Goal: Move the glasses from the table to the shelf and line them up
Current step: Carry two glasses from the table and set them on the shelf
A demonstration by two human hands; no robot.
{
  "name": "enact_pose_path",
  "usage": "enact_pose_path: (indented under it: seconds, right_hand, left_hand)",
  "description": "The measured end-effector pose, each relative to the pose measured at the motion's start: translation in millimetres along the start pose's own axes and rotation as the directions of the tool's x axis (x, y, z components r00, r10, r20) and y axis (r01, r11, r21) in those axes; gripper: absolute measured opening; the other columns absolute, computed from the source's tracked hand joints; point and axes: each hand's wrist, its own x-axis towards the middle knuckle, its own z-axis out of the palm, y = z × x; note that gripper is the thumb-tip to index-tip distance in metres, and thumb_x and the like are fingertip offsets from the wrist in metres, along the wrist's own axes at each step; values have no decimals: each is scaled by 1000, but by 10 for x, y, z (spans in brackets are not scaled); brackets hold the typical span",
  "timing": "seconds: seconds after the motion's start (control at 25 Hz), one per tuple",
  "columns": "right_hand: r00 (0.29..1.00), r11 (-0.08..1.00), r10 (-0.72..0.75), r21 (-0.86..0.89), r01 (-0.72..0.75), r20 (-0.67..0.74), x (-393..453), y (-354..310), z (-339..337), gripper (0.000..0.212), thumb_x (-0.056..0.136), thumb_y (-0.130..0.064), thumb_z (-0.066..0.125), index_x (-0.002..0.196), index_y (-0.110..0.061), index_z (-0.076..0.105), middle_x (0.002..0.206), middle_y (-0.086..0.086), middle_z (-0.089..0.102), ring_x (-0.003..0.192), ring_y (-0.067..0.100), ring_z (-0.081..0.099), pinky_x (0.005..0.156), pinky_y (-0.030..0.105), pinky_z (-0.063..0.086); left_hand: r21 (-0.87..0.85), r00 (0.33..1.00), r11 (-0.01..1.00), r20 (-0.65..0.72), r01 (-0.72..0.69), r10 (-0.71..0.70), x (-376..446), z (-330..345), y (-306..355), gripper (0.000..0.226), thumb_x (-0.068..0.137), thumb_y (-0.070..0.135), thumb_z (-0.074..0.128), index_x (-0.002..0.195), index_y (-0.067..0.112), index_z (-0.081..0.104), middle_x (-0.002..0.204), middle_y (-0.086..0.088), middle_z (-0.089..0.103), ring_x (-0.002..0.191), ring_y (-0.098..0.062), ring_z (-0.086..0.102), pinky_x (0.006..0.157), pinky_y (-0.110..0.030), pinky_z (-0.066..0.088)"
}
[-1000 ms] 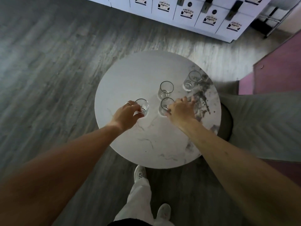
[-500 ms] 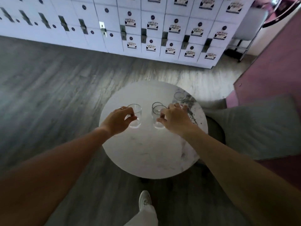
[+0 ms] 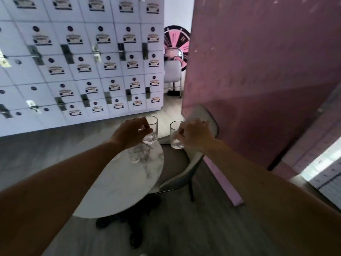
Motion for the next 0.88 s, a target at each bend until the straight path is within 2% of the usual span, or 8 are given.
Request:
enact_pose_path:
  seconds: [0.12, 0.24, 0.36, 0.48, 0.56, 0.6, 0.72, 0.88]
  right_hand:
    - [992, 992, 127, 6, -127, -1, -745, 606, -490, 35, 89, -56, 50, 101, -28, 67, 99, -2, 67, 99, 25, 60, 93, 47, 32]
    - [956, 954, 293, -65, -293, -10, -1535, 1227, -939, 39, 88, -54, 53, 107, -23, 65, 103, 2, 61, 100, 29, 59, 94, 48, 34]
    - [878, 880, 474, -5, -475, -61, -2286, 1731, -1267, 36, 89, -52, 50, 104, -22, 65, 104, 7, 58, 97, 30, 59, 101, 51, 31]
    - [768, 773, 629, -9, -634, -119, -3174, 2228, -1560, 31, 91, -52, 53, 98, -24, 65, 97, 0, 54, 87, 21, 55, 100, 50, 30]
    - [683, 684, 716, -52, -728, -143, -3759, 2513, -1725, 30, 91, -54, 54, 97, -27, 64, 97, -1, 53, 88, 20, 56, 97, 49, 31]
    - [639, 638, 753, -63, -767, -156, -4031, 2633, -1800, 29, 91, -54, 54, 96, -27, 64, 96, -2, 53, 87, 19, 56, 96, 49, 31]
    - [497, 496, 847, -54, -866, -188, -4723, 2909, -2007, 25, 89, -55, 56, 89, -31, 59, 94, -3, 52, 88, 21, 58, 95, 50, 31]
    - [280, 282, 926, -30, -959, -252, -5561, 3323, -2319, 23, 88, -55, 57, 86, -32, 58, 96, -3, 51, 92, 22, 58, 99, 50, 30]
  left_hand:
    - [-70, 991, 990, 50, -120, 123, 91, 303, 905, 14, 92, 40, 64, 89, 26, 64, 97, 4, 72, 91, -12, 64, 77, -32, 48]
    - [-143, 944, 946, 120, -291, 309, 148, 636, 1900, 9, 93, 34, 65, 89, 26, 64, 96, 1, 72, 93, -20, 67, 77, -34, 49]
    - [-206, 874, 885, 175, -418, 453, 207, 989, 2794, 13, 93, 29, 65, 96, 17, 69, 100, -7, 74, 95, -28, 68, 83, -43, 52]
    - [-317, 750, 771, 216, -552, 625, 161, 1378, 3816, 24, 95, 31, 63, 99, 8, 68, 96, -12, 72, 92, -33, 66, 77, -40, 49]
    - [-438, 659, 675, 216, -593, 720, 55, 1605, 4470, 32, 92, 38, 61, 99, 7, 67, 89, -6, 67, 88, -31, 65, 73, -36, 46]
    - [-486, 614, 630, 219, -606, 759, -10, 1714, 4772, 33, 91, 40, 61, 100, 9, 67, 89, -3, 66, 89, -30, 65, 76, -37, 48]
    - [-532, 486, 530, 235, -660, 841, -161, 2083, 5573, 25, 94, 42, 63, 97, 17, 65, 95, 0, 70, 94, -24, 67, 81, -40, 53]
    - [-623, 328, 404, 239, -670, 914, -341, 2599, 6718, 14, 93, 39, 65, 91, 25, 61, 92, 6, 69, 96, -19, 67, 74, -32, 47]
